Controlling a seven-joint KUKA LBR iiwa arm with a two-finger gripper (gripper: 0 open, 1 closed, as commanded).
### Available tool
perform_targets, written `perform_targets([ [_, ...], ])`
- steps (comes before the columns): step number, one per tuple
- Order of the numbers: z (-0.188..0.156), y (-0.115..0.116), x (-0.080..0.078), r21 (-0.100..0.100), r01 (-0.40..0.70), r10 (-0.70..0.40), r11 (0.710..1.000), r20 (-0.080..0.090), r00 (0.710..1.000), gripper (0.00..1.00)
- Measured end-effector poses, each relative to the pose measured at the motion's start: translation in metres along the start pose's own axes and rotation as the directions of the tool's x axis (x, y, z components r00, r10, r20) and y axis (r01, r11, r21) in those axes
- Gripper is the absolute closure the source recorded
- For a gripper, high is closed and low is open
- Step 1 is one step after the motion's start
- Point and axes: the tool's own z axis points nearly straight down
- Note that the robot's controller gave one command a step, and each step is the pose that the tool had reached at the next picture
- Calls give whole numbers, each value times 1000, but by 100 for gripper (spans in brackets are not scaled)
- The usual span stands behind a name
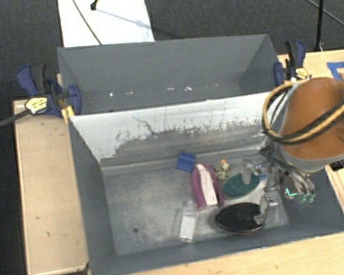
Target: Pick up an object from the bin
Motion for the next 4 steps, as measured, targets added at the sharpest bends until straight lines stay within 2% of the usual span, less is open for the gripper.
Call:
perform_targets([
  [1, 96, -9, -3, 1, 78, -78, 997, 13, 997, 0],
  [2, 67, -65, -8, 2, 105, -105, 994, 10, 994, 0],
  [3, 51, -23, -8, 1, 142, -142, 990, 10, 990, 0],
  [4, 97, -33, -4, 2, 126, -126, 992, 23, 992, 0],
])
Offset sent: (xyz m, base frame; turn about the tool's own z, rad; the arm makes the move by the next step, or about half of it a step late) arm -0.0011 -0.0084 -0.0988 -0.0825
